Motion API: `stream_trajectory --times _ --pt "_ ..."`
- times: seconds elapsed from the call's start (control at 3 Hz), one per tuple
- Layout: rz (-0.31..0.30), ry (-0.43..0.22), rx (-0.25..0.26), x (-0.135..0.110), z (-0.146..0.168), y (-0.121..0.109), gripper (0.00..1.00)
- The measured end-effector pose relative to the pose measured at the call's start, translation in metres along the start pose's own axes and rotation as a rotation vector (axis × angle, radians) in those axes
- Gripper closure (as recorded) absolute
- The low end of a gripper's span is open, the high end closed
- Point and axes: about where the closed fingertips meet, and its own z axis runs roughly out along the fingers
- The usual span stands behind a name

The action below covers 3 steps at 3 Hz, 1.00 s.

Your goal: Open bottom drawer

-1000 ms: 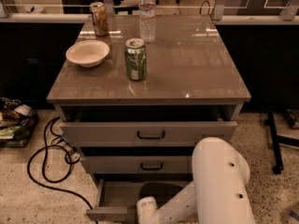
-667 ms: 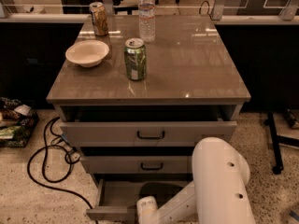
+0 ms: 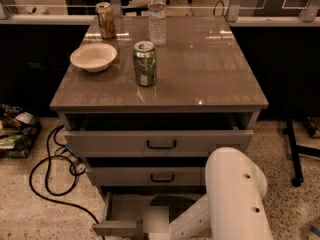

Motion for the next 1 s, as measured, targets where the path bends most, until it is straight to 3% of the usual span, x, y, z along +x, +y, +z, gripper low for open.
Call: stream_trajectory --times 0.33,0.67,1.0 --pt "0.000 0.001 -0.002 0.0003 0.0007 0.0009 0.12" --pt "0.000 0.001 -0.003 0.0007 0.0013 0.0019 0.00" --pt "0.000 0.001 -0.003 0.0007 0.0013 0.0019 0.00"
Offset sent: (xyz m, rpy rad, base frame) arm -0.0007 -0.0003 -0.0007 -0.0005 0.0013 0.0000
